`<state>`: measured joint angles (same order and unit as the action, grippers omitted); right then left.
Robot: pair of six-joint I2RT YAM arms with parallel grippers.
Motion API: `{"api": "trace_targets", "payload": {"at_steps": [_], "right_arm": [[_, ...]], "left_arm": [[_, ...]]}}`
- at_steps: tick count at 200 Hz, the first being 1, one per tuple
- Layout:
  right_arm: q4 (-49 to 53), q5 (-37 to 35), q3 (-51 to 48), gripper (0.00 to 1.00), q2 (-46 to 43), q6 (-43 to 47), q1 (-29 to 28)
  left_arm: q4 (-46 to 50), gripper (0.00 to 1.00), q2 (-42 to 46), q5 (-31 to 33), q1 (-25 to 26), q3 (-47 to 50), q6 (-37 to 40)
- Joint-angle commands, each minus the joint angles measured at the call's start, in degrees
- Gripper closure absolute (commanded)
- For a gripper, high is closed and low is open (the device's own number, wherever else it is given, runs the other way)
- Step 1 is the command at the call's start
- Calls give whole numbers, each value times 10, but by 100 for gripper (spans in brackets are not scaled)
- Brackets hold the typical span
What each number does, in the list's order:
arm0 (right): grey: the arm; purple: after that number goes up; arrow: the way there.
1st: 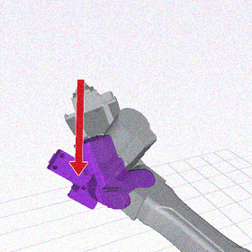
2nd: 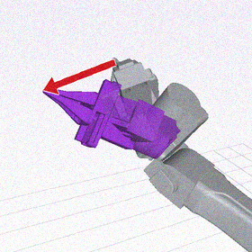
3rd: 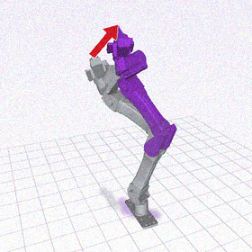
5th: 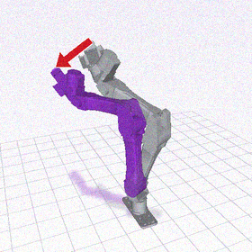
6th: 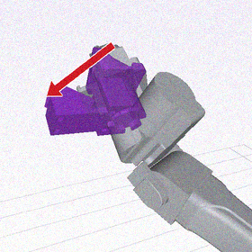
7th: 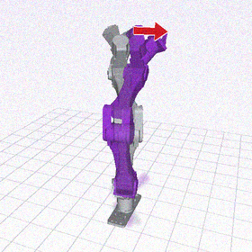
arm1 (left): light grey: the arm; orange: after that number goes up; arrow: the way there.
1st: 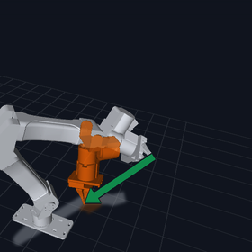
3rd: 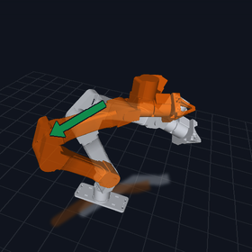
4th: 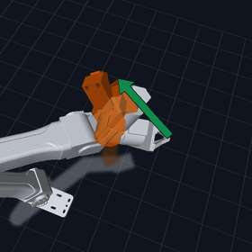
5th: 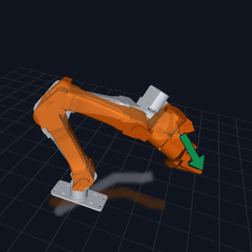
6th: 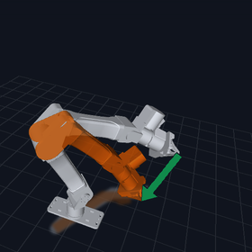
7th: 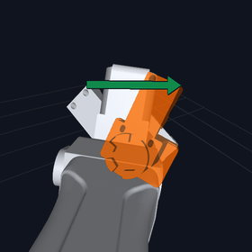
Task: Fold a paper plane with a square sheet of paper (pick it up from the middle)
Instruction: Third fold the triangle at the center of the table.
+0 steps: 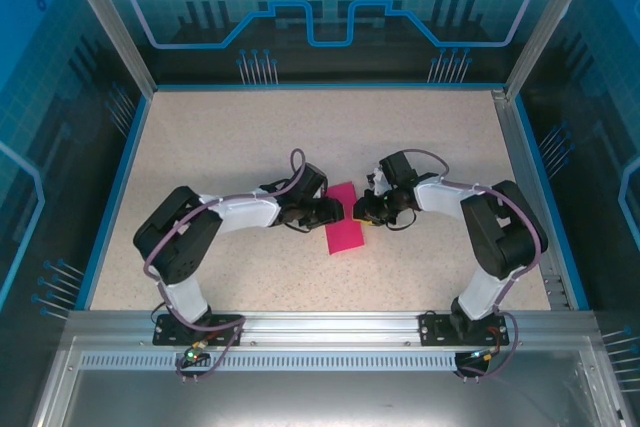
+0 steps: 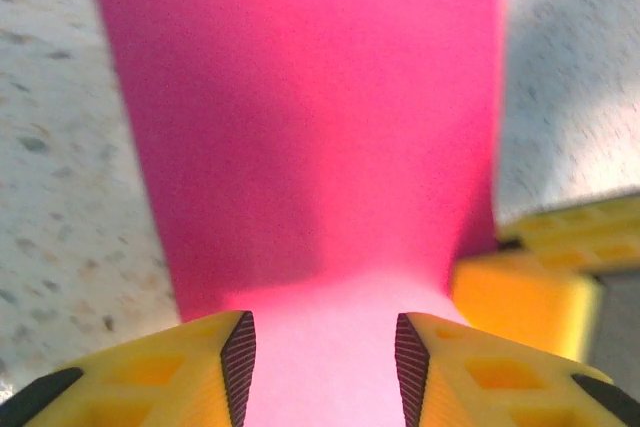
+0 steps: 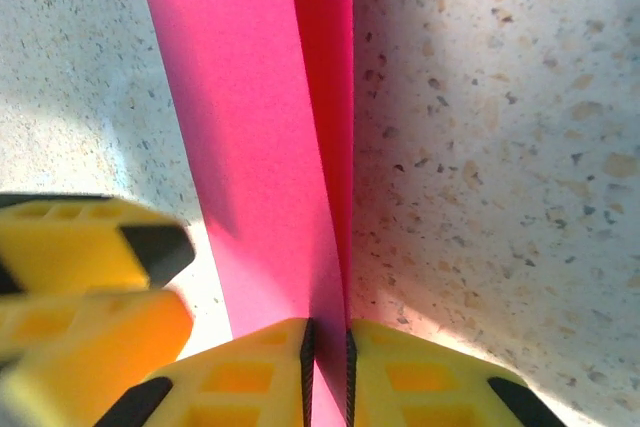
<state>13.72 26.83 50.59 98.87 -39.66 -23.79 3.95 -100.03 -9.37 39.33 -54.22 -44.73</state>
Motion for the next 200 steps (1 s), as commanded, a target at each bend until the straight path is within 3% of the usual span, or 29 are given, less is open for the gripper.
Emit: {"api": "trace_targets", "payload": {"at_steps": [1,55,104,157,200], "right_arm": [[15,1,10,83,9,-1,4],[-9,30,7,86,19,-16,7],[-13,43,2,86,19,-17,12],[-15,48,1,86,17,-18,16],[-14,52,1,85,17,-17,17]], "left_arm": [[57,51,45,46,35,-5,69],[130,40,66,159,151,-24,171],[195,37,-17,304,256,-106,232],[237,35,-79,403,271,-161,230],[230,38,-98,420,272,-176,234]]}}
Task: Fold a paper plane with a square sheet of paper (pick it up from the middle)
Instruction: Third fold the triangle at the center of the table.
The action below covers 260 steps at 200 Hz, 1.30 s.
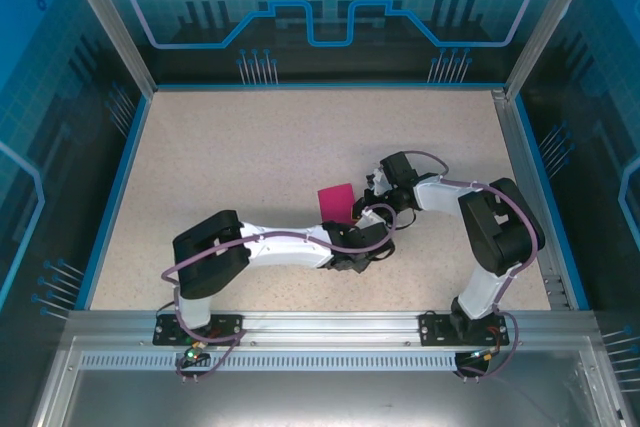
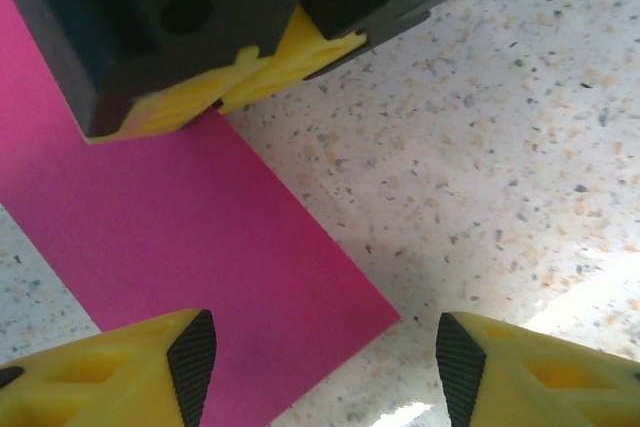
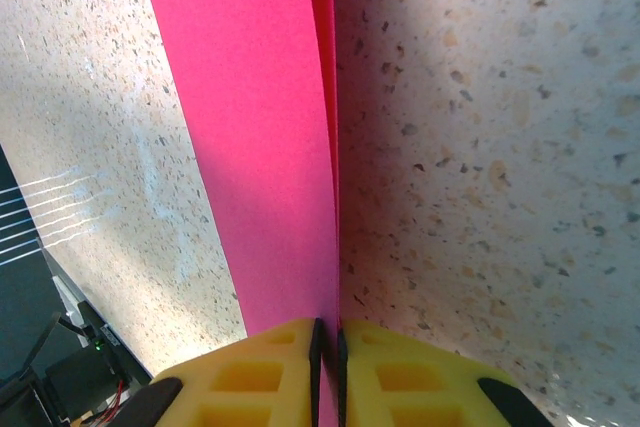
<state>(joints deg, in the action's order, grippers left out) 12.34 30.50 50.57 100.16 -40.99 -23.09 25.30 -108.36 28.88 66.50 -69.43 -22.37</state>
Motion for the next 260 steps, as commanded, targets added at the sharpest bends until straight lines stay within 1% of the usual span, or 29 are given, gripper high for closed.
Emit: {"api": "trace_targets", "payload": {"at_steps": [1,29,65,76,91,102,124,130,149,160,176,191,208,216,226,245,260], "right_arm": [[0,16,1,85,5,-4,10],[8,7,2,85,5,0,10],[16,-1,1,85,7,7,11],[16,-2,2,85,5,8,12],[19,-4,1,85,3,10,13],[21,-3,2,85,1,13,13],[25,-5,1,85,-3,17,15],[26,-5,-14,84,-6,18,15],[23,-2,-20,79,-20,26,17],[31,-9,-21,77,-35,35,22],[45,-18,-23,73,-58,48,35],[44,-15,-25,70,-75,53,54],[39,-5,-17,70,-77,58,62],[33,6,-10,70,-70,59,61],[27,22,-5,74,-57,59,56],[26,21,35,79,-30,61,38],[31,14,55,80,-11,65,28]], "left_arm": [[17,38,-15,38,0,-24,10],[15,47,-11,48,0,-27,9],[4,65,11,60,0,-11,6],[4,69,16,66,0,-8,6],[1,78,22,65,-1,-2,9],[0,83,27,65,-1,1,11],[-8,90,39,53,-3,9,14],[-12,92,43,48,-4,11,16],[-24,100,56,22,-11,21,22],[-35,100,68,1,-18,30,24],[-61,100,91,-48,-35,54,24],[-88,100,115,-85,-51,79,22],[-110,100,132,-142,-72,101,22],[-114,100,136,-164,-81,106,24],[-117,100,136,-188,-90,109,26],[-116,100,133,-217,-103,111,29],[-113,100,130,-236,-112,112,31]]}}
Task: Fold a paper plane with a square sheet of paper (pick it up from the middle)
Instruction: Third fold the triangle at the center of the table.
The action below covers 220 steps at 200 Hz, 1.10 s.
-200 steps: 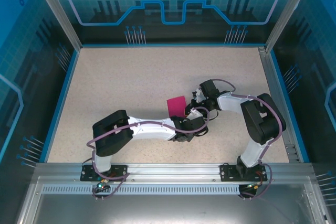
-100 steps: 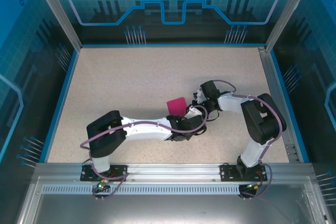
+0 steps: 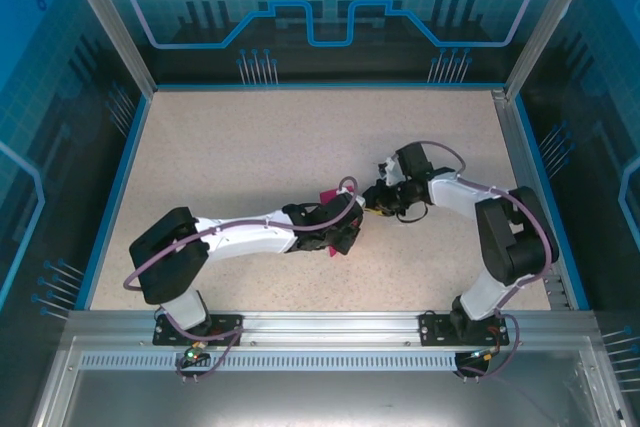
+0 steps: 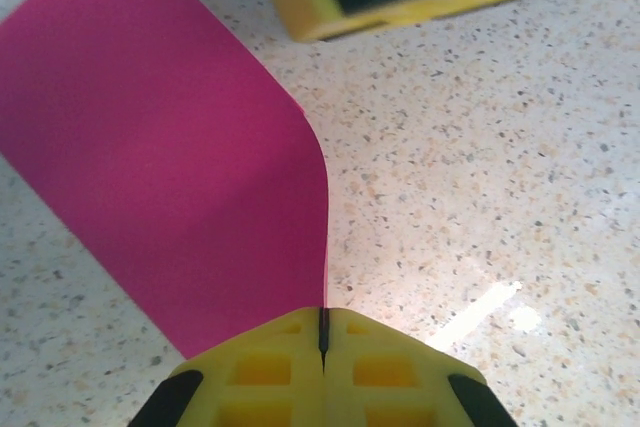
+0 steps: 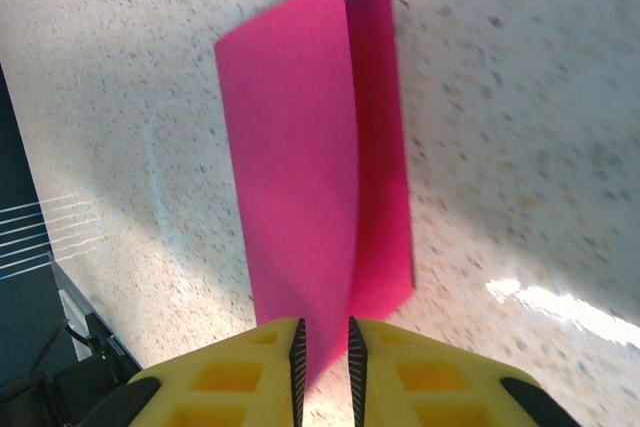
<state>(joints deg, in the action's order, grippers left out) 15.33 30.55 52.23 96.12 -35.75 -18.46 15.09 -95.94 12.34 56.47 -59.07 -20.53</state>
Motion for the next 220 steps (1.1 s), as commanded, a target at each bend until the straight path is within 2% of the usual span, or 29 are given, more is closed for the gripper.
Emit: {"api": "trace_targets", "payload": {"at_steps": [1,71,106,169,220], "right_arm": [[1,13,39,80,31,13,-18],[51,18,139,81,125,57,-50],[76,-12,169,81,170,77,-60],[108,-71,170,81,197,110,-69],[109,-84,160,80,200,111,-74]], "left_arm": [[-11,100,6,-71,-12,9,13],[-2,100,22,-130,-47,36,29],[-4,100,21,-150,-60,40,31],[-7,100,26,-175,-90,47,29],[-15,100,21,-184,-118,58,13]]}}
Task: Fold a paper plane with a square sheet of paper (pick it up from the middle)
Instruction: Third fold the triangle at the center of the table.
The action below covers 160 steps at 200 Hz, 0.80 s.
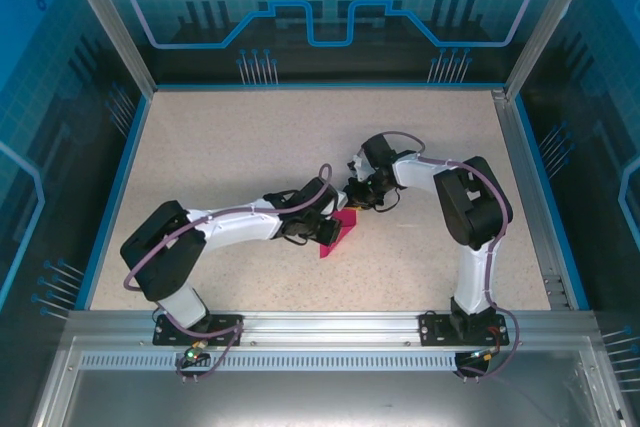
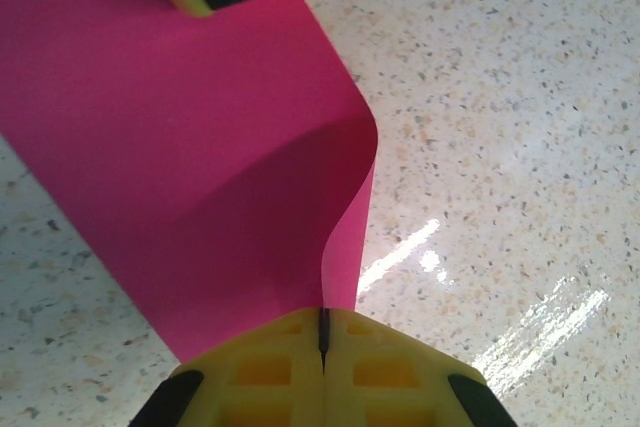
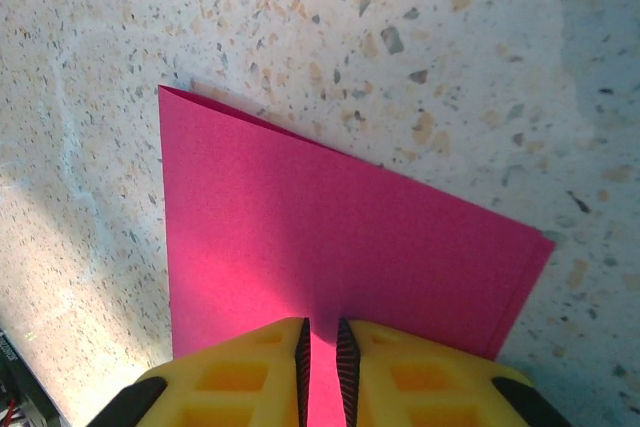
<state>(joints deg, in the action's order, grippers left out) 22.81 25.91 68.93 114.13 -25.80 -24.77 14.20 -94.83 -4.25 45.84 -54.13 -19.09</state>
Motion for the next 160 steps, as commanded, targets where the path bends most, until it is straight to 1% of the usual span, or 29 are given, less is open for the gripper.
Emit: {"api": "trace_targets", "payload": {"at_steps": [1,52,160], "right_arm": [[34,-38,-7,80,19,11,-11],[33,-37,-9,80,15,7,-12],[32,-36,-12,79,13,-1,-14]], "left_arm": [[-6,100,9,-18,-12,9,-2],[-13,100,-3,-12,-24,6,2],[-18,100,-33,24,-26,6,1]]}}
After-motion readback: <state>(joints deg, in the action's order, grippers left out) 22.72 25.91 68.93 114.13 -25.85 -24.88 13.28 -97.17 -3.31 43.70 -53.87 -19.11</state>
